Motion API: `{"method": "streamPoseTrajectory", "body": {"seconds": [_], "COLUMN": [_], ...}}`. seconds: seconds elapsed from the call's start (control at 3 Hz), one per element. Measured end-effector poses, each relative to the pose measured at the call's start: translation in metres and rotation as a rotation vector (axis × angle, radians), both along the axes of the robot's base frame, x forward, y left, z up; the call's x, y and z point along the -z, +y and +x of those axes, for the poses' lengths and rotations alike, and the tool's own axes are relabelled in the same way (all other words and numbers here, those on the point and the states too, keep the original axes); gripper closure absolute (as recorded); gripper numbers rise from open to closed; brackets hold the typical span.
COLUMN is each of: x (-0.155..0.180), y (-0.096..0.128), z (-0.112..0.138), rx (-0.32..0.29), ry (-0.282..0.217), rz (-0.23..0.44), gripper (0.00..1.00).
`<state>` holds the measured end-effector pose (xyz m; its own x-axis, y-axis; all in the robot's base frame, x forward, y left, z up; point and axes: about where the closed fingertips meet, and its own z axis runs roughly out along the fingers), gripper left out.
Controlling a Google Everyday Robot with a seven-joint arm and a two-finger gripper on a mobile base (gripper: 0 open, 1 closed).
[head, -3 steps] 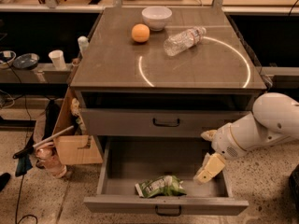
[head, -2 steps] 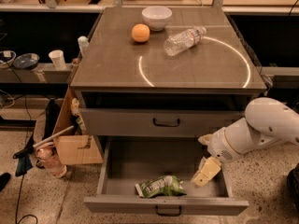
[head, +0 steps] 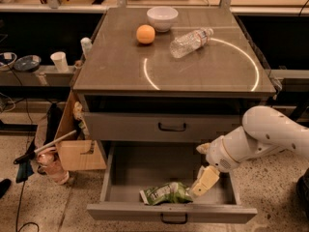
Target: Pick green jalapeno chip bag from middle drawer and place on counter
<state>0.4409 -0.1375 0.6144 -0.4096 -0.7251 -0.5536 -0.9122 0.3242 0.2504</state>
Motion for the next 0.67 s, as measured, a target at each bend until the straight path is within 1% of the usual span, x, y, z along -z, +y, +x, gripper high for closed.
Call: {"method": "streamPoseTrajectory", "body": {"seconds": [0.33,0.67], "x": [0.010,0.016], "y": [0.019,0.038], "z": [0.000,0.004], "rx": [-0.033,-0.060], "ry": [0.002,-0.009], "rz": [0.023,0.044], "gripper": [0.00,0.00]}}
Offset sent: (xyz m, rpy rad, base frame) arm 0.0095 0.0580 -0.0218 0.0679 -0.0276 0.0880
